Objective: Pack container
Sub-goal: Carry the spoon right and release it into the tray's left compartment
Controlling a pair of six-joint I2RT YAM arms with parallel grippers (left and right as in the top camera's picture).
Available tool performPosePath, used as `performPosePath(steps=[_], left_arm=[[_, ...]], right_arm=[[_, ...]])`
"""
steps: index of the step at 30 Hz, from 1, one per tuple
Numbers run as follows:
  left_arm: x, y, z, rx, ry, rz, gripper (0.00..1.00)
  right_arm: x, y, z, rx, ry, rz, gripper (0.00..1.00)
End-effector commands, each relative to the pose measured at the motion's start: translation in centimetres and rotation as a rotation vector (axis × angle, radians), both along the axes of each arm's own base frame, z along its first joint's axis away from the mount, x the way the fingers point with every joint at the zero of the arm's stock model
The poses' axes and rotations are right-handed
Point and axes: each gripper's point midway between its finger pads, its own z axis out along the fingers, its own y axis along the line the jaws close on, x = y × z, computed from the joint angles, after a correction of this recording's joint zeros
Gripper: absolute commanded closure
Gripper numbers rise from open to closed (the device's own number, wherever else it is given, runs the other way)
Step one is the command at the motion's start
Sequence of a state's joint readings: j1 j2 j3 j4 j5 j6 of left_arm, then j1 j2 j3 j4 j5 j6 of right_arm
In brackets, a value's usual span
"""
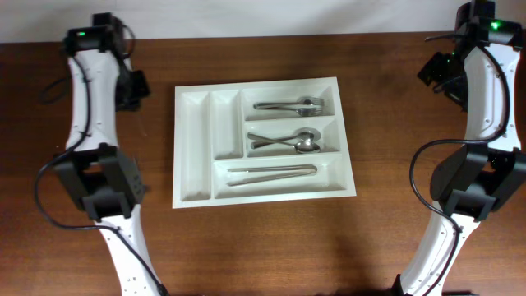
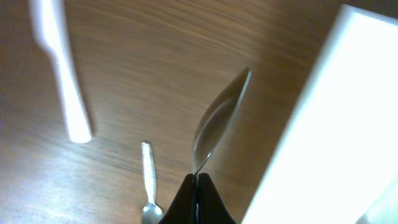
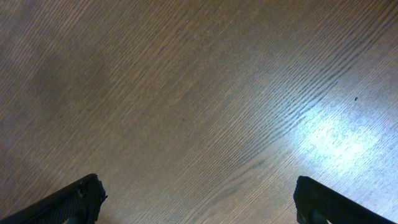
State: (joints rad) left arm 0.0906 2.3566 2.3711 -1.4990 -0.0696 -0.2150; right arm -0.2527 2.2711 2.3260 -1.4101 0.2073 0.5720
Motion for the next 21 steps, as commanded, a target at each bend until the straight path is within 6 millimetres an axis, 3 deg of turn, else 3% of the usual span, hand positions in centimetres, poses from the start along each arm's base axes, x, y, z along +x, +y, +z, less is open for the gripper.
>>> performPosePath(steps=[1, 8, 15, 21], left_arm=[[0.3, -5.3, 0.8, -0.037, -0.007, -0.251, 0.98], [-0.1, -9.7, -0.4, -0.031, 0.020, -0.361, 0.98], [-2.1, -9.9, -4.7, -0.044, 0.126, -0.211, 0.98], [-4.1, -9.9, -7.9, -0.046, 0.204, -0.200, 0.98]], right_arm=[[-0.1, 0.3, 1.1, -0.008, -0.021, 0.004, 0.01], [-0.1, 0.3, 1.1, -0.008, -0.021, 0.004, 0.01], [-0.1, 0.3, 1.1, -0.008, -0.021, 0.004, 0.01], [-0.1, 0.3, 1.1, -0.008, -0.021, 0.004, 0.01]])
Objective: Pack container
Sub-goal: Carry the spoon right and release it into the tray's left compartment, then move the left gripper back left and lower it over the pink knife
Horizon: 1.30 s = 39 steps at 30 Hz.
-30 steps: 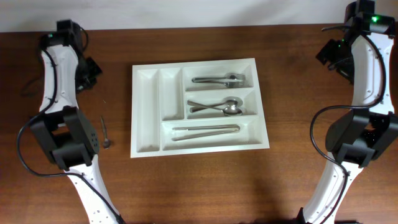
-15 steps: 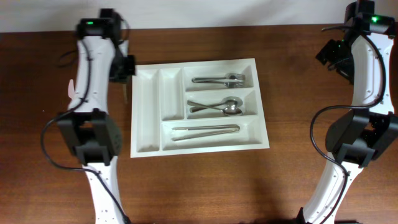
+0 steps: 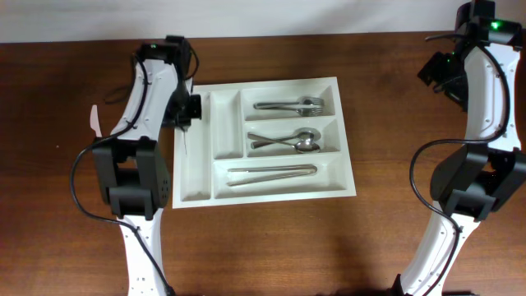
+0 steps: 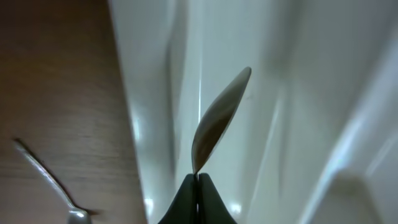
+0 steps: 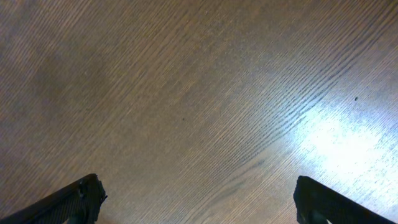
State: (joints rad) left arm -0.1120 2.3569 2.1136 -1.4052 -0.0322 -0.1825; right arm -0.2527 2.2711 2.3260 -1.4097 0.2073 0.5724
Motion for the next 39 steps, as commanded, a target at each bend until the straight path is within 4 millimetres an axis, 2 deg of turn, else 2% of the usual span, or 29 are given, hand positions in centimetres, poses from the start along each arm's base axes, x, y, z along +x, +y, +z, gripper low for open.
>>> performPosePath(steps=[1, 3, 6, 8, 9, 10, 14, 16, 23, 28, 31, 32, 37, 39], left_arm=[[-1.1, 0.0, -1.7, -0.002, 0.045, 0.035, 0.98], [-1.1, 0.0, -1.8, -0.002, 0.046, 0.035, 0.96], [-1.1, 0.0, -1.8, -0.002, 0.043, 0.035, 0.76], [-1.0, -0.1, -1.8, -0.003, 0.042, 0.035, 0.39], [-1.0, -0.1, -1.8, -0.003, 0.042, 0.035, 0.27], [-1.0, -0.1, -1.8, -0.003, 0.041, 0.035, 0.21], [-0.7, -0.3, -1.3, -0.017, 0.031, 0.035, 0.20], [-0.1, -0.5, -0.3, -0.029, 0.009, 0.036, 0.20], [2.9, -0.8, 5.4, -0.053, -0.140, 0.037, 0.21], [4.5, 0.4, 10.4, -0.062, -0.262, 0.065, 0.23], [4.8, 3.3, 12.6, -0.022, -0.312, 0.186, 0.23], [4.6, 5.0, 13.1, 0.005, -0.321, 0.251, 0.23], [2.3, 13.1, 12.9, 0.134, -0.273, 0.514, 0.23], [1.6, 15.4, 12.6, 0.146, -0.256, 0.559, 0.23]], right_arm=[[-0.1, 0.3, 1.1, -0.008, -0.021, 0.005, 0.01], [-0.1, 0.3, 1.1, -0.008, -0.021, 0.005, 0.01], [-0.1, 0.3, 1.1, -0.008, -0.021, 0.005, 0.01], [-0.1, 0.3, 1.1, -0.008, -0.021, 0.004, 0.01], [-0.1, 0.3, 1.1, -0.008, -0.021, 0.004, 0.01], [-0.1, 0.3, 1.1, -0.008, -0.021, 0.005, 0.01], [-0.1, 0.3, 1.1, -0.008, -0.021, 0.005, 0.01], [-0.1, 0.3, 1.1, -0.008, -0.021, 0.004, 0.01], [-0.1, 0.3, 1.1, -0.008, -0.021, 0.005, 0.01], [-0.1, 0.3, 1.1, -0.008, -0.021, 0.005, 0.01], [-0.1, 0.3, 1.1, -0.008, -0.021, 0.004, 0.01], [-0.1, 0.3, 1.1, -0.008, -0.021, 0.005, 0.01], [-0.1, 0.3, 1.1, -0.008, -0.021, 0.004, 0.01], [-0.1, 0.3, 1.1, -0.008, -0.021, 0.005, 0.01]])
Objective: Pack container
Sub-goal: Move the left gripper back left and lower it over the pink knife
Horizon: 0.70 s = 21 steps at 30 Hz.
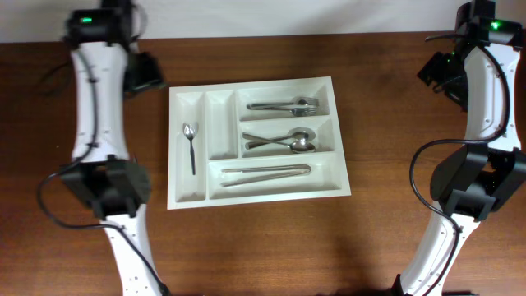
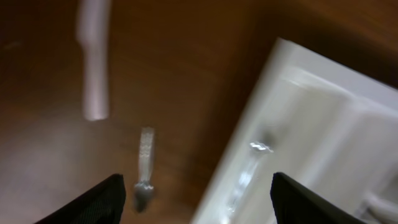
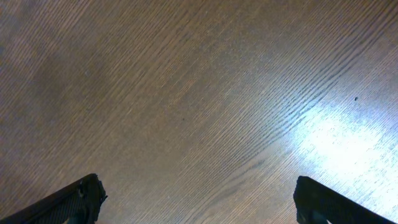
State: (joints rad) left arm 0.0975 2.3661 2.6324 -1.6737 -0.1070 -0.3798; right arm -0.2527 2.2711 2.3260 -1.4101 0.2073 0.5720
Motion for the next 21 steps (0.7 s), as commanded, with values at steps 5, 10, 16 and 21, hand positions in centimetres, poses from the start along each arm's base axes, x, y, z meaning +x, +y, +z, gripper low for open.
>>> performPosePath(steps=[5, 10, 16, 21], left_arm=[[-3.4, 8.8, -2.6, 0.043, 0.101, 0.259, 0.24], [-5.7, 8.1, -7.0, 0.022, 0.257, 0.252, 0.32], [-8.0, 7.5, -12.5, 0.012, 0.375, 0.247, 0.34], [-8.6, 7.9, -14.0, 0.027, 0.396, 0.241, 0.34]], right_arm=[[-0.1, 0.3, 1.1, -0.008, -0.021, 0.004, 0.01], [-0.1, 0.3, 1.1, -0.008, -0.021, 0.004, 0.01], [-0.1, 0.2, 1.1, -0.008, -0.021, 0.004, 0.01], [-0.1, 0.3, 1.1, -0.008, -0.021, 0.004, 0.01]])
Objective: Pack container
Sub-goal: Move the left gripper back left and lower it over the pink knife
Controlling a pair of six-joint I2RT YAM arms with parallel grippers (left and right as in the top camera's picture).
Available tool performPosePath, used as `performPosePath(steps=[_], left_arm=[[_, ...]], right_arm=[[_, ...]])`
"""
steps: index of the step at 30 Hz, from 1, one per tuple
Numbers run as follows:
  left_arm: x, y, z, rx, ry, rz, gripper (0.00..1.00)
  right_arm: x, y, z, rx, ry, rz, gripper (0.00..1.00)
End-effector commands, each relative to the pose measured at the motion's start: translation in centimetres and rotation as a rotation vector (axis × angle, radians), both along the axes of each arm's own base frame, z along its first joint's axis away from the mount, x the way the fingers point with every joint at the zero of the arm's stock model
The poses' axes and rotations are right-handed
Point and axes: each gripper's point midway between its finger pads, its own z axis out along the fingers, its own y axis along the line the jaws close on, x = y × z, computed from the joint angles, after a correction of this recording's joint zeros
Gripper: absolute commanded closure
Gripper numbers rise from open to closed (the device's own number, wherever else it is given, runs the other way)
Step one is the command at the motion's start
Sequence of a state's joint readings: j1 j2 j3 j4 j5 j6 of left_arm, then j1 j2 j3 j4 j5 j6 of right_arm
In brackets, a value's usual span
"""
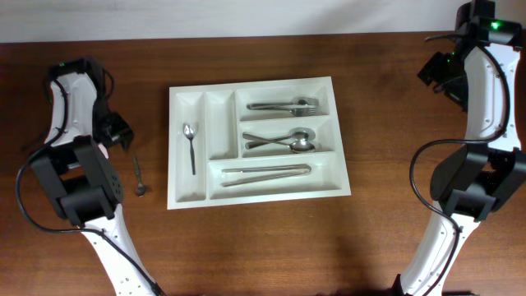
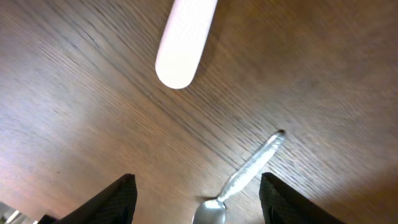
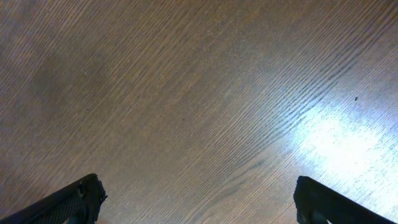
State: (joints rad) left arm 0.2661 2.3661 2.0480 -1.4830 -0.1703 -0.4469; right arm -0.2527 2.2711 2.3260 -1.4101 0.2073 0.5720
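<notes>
The white cutlery tray (image 1: pixel 341 136) lies mid-table. A small spoon (image 1: pixel 191 146) rests in its leftmost slot. Forks (image 1: pixel 283 105), spoons (image 1: pixel 279 141) and knives (image 1: pixel 267 173) fill the right slots. Another small spoon (image 1: pixel 138 174) (image 2: pixel 245 177) lies on the wood left of the tray. My left gripper (image 1: pixel 122 133) (image 2: pixel 199 202) hovers open just above that spoon, the bowl between its fingers (image 2: pixel 118 199), nothing held. My right gripper (image 3: pixel 199 199) is open over bare wood at the far right back.
A white stick-like piece (image 2: pixel 183 43) lies on the wood beyond the loose spoon in the left wrist view. The second narrow tray slot (image 1: pixel 219 123) holds nothing. The right arm (image 1: pixel 481 74) stands along the right edge.
My left gripper, still open, has moved from the back left by the tray's corner to the front, and now hangs over the loose spoon left of the tray. The right arm is unchanged.
My left gripper was shut on a small spoon left of the tray, then held it over the leftmost slot. Later that spoon lay in the slot, the tray sat slightly further left, and the gripper was open. Now it hovers over a second spoon.
</notes>
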Motion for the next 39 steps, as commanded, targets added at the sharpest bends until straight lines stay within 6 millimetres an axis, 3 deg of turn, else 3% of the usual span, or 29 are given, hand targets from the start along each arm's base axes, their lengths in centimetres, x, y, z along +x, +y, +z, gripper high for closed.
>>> performPosePath(steps=[1, 8, 16, 24, 28, 34, 39], left_arm=[[-0.1, 1.0, -0.3, 0.031, 0.002, -0.025, 0.34], [2.4, 2.1, -0.7, -0.005, -0.063, -0.322, 0.30], [4.9, 4.3, -1.1, -0.016, -0.204, -0.350, 0.27], [6.6, 3.3, -1.6, -0.254, -0.397, -0.327, 0.27], [6.2, 2.4, -3.5, -0.322, -0.374, -0.310, 0.27], [3.8, 0.5, -8.3, -0.408, -0.256, -0.288, 0.31], [2.4, 0.6, -9.8, -0.402, -0.204, -0.275, 0.33]], right_arm=[[-0.1, 0.3, 1.1, -0.008, -0.021, 0.004, 0.01], [-0.1, 0.3, 1.1, -0.008, -0.021, 0.004, 0.01], [-0.1, 0.3, 1.1, -0.008, -0.021, 0.004, 0.01], [-0.1, 0.3, 1.1, -0.008, -0.021, 0.004, 0.01], [-0.1, 0.3, 1.1, -0.008, -0.021, 0.004, 0.01], [-0.1, 0.3, 1.1, -0.008, -0.021, 0.004, 0.01], [-0.1, 0.3, 1.1, -0.008, -0.021, 0.004, 0.01]])
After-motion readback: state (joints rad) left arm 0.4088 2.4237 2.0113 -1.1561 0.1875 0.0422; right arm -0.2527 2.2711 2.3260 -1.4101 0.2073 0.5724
